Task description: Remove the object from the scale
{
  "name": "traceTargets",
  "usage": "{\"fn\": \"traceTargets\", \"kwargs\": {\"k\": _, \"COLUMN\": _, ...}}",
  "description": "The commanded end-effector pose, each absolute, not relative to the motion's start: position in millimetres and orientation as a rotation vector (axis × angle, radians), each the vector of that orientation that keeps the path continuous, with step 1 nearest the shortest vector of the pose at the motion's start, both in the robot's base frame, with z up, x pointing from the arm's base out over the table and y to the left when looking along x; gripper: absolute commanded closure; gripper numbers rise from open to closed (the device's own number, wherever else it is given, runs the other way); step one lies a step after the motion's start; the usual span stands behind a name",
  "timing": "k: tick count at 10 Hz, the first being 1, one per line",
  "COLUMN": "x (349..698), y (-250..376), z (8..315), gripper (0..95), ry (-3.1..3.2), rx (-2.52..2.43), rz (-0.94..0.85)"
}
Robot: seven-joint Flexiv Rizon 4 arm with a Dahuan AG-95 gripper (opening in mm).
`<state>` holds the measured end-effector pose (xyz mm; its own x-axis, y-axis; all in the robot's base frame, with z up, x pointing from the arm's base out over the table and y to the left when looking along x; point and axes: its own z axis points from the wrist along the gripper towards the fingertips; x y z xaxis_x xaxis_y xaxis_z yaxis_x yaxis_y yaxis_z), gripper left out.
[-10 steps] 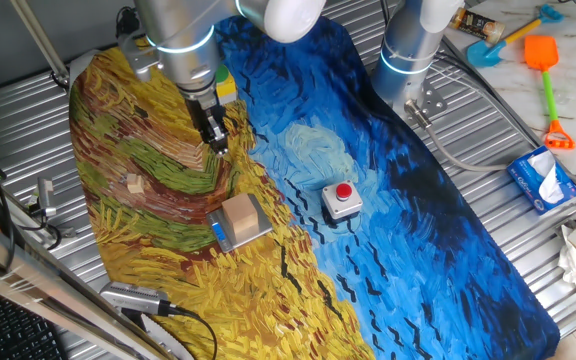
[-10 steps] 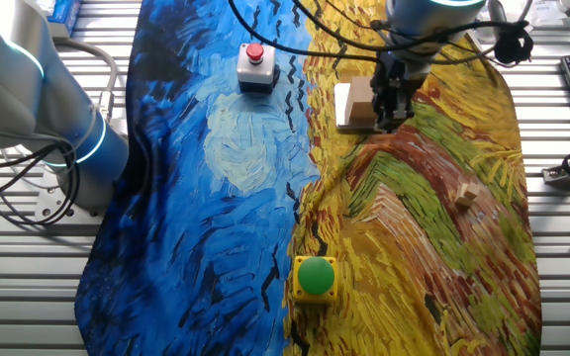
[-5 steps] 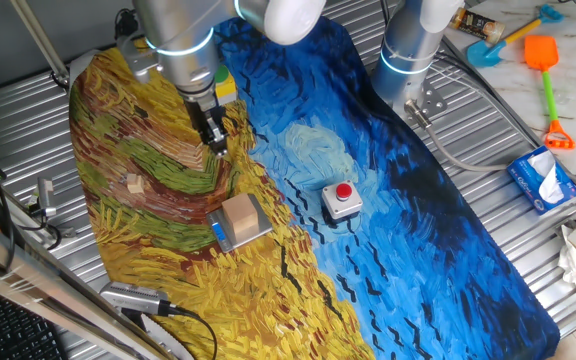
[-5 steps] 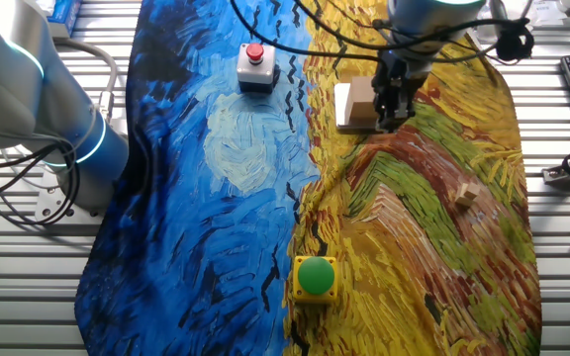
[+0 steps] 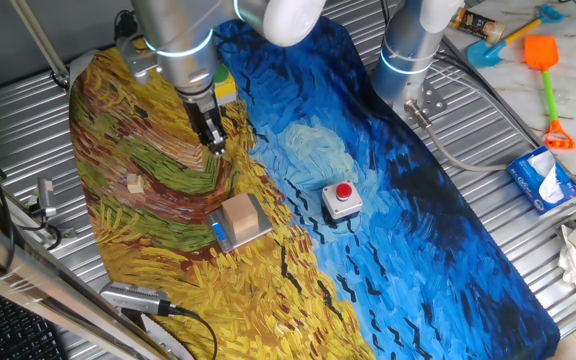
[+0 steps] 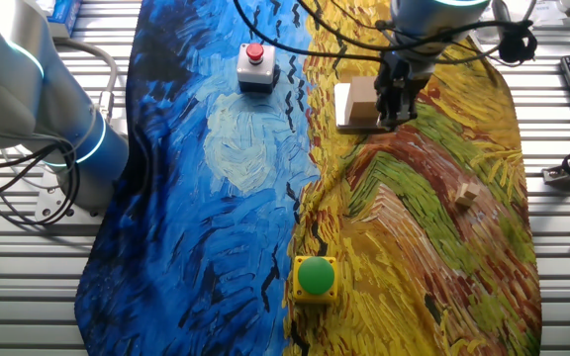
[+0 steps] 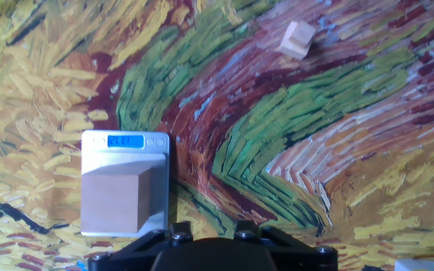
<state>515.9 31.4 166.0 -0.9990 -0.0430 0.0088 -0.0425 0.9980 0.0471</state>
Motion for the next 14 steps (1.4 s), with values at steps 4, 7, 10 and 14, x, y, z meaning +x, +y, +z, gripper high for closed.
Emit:
{"fn": "traceTargets", "kwargs": {"k": 4, "x": 516.5, "y": 31.8, "z": 166.3, "gripper": 76.0, "ry": -3.131, "rx": 0.035, "rz": -0.013}}
{"fn": "traceTargets", "kwargs": {"k": 7, "x": 516.5, "y": 31.8, "z": 166.3, "gripper": 76.0, "ry": -3.126, "rx": 0.087, "rz": -0.011}}
{"fn": "traceTargets", "kwargs": {"k": 10, "x": 516.5, "y": 31.8, "z": 166.3, "gripper": 76.0, "ry": -3.121, "rx": 0.164, "rz": -0.027}}
{"fn": "traceTargets", "kwargs": {"k": 14, "x": 516.5, "y": 31.8, "z": 166.3, "gripper": 76.0, "ry": -3.113, "rx": 0.239, "rz": -0.046}}
